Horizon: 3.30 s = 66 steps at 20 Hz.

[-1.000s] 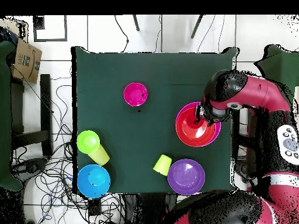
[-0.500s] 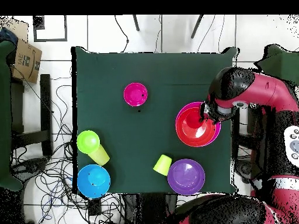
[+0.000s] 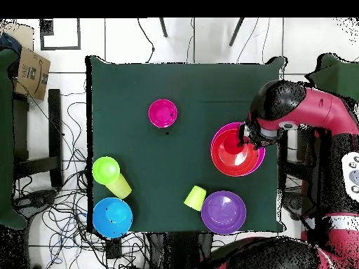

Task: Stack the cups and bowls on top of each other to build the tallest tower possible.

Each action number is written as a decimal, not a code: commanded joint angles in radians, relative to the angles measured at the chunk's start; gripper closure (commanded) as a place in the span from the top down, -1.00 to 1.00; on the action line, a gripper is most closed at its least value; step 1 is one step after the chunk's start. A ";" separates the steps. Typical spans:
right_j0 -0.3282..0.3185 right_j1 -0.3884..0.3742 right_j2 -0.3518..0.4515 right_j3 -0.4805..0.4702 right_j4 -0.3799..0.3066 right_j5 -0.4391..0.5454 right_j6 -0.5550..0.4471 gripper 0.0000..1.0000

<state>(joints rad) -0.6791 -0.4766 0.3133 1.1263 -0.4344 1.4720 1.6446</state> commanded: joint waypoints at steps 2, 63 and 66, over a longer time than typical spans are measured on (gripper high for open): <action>0.047 -0.084 0.085 0.121 0.050 -0.181 -0.045 1.00; 0.438 0.099 -0.212 -0.032 0.319 -0.623 0.589 1.00; 0.443 0.083 -0.214 -0.018 0.350 -0.612 0.605 1.00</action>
<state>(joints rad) -0.2724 -0.3803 0.0916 1.1012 -0.1241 0.8890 2.0391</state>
